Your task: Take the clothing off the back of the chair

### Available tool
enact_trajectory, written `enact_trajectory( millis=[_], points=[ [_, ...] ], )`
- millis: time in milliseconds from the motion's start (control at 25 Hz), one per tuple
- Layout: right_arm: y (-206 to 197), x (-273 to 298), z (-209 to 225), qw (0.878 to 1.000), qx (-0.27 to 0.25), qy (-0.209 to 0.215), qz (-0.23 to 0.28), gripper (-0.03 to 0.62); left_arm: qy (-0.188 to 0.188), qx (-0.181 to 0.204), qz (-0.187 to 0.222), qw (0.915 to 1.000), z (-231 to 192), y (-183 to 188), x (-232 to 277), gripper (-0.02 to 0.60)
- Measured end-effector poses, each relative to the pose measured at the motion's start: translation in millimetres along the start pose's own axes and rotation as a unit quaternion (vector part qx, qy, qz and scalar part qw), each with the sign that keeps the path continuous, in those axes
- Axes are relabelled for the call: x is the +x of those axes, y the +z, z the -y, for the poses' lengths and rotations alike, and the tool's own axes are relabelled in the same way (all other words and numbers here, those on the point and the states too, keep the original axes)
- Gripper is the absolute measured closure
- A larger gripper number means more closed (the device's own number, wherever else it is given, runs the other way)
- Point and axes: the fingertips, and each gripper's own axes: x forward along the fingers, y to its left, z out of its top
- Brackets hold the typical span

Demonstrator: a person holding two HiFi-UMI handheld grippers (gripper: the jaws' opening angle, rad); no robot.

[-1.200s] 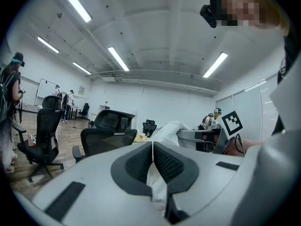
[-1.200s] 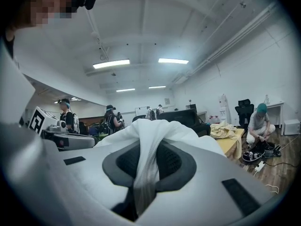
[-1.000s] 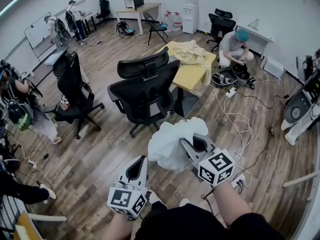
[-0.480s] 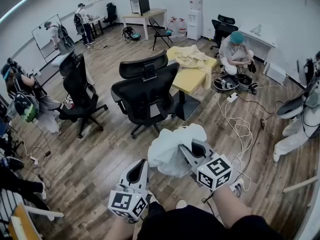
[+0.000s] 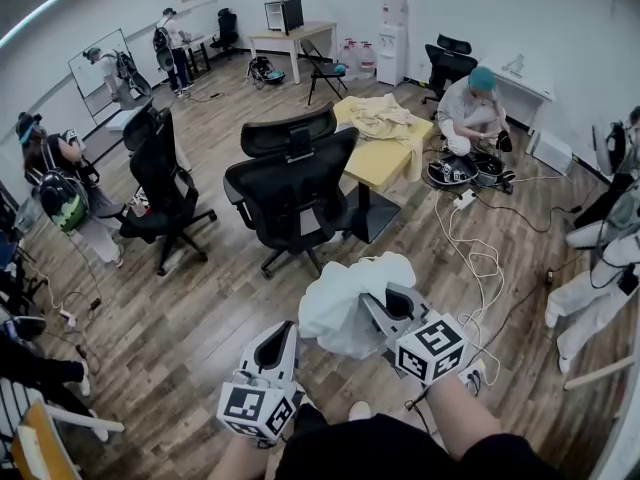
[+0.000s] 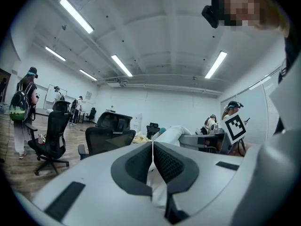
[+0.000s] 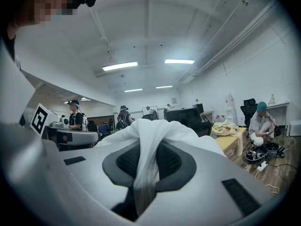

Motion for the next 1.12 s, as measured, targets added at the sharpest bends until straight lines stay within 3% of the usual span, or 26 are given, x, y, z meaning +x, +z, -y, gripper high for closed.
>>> enact_trajectory(
  millis=[1120],
  points=[
    [-0.6, -2.1, -0.7, 1.000, -0.003, 0.007, 0.001, 0.526, -0.001, 0.013, -0.002, 0.9999, 6.3, 5.5, 0.0, 0.560]
  ],
)
